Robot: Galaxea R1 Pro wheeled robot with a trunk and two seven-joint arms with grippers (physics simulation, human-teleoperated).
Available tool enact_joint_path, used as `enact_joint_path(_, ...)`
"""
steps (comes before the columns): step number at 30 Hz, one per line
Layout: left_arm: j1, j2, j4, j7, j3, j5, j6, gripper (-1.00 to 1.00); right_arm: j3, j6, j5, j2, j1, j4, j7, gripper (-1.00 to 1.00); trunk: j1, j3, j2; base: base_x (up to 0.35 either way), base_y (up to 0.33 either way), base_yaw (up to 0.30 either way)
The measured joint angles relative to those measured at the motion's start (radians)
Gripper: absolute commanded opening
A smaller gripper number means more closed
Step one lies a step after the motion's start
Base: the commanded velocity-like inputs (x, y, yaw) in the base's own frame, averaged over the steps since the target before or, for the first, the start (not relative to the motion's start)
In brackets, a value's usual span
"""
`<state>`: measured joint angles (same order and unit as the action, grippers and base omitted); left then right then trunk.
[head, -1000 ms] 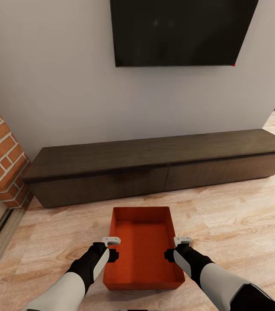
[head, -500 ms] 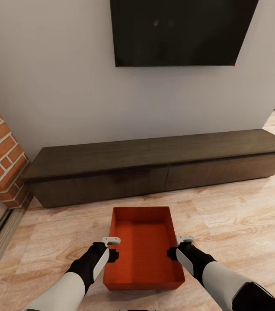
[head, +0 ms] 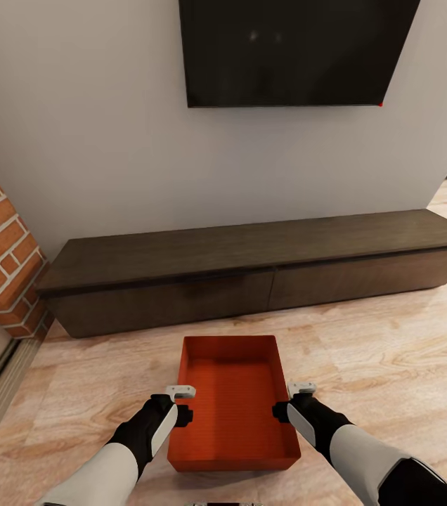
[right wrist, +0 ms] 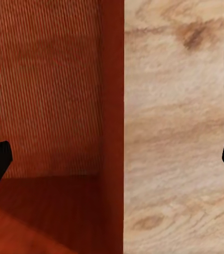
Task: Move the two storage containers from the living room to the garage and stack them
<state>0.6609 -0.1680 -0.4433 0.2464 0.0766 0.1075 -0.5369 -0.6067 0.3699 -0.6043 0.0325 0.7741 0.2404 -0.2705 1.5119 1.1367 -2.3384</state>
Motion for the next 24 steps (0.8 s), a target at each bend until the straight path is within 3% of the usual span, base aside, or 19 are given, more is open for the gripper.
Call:
enact_joint_path(11,0.000,0.001,0.000,0.000,0.000,0.000,0.000,1.00,0.000,0.000,0.000,0.002,0.000,0.000,0.000,1.00,0.042,0.034,-0.077,0.000,0.000,0.000)
enact_joint_path(20,0.000,0.002,0.000,0.000,0.000,0.000,0.001,1.00,0.000,0.000,0.000,0.002,0.000,0.000,0.000,1.00,0.042,0.035,-0.077,0.000,0.000,0.000)
enact_joint_path(24,0.000,0.002,0.001,0.000,0.000,0.000,0.000,1.00,0.000,0.000,0.000,0.002,0.000,0.000,0.000,1.00,0.058,0.047,-0.105,0.000,0.000,0.000)
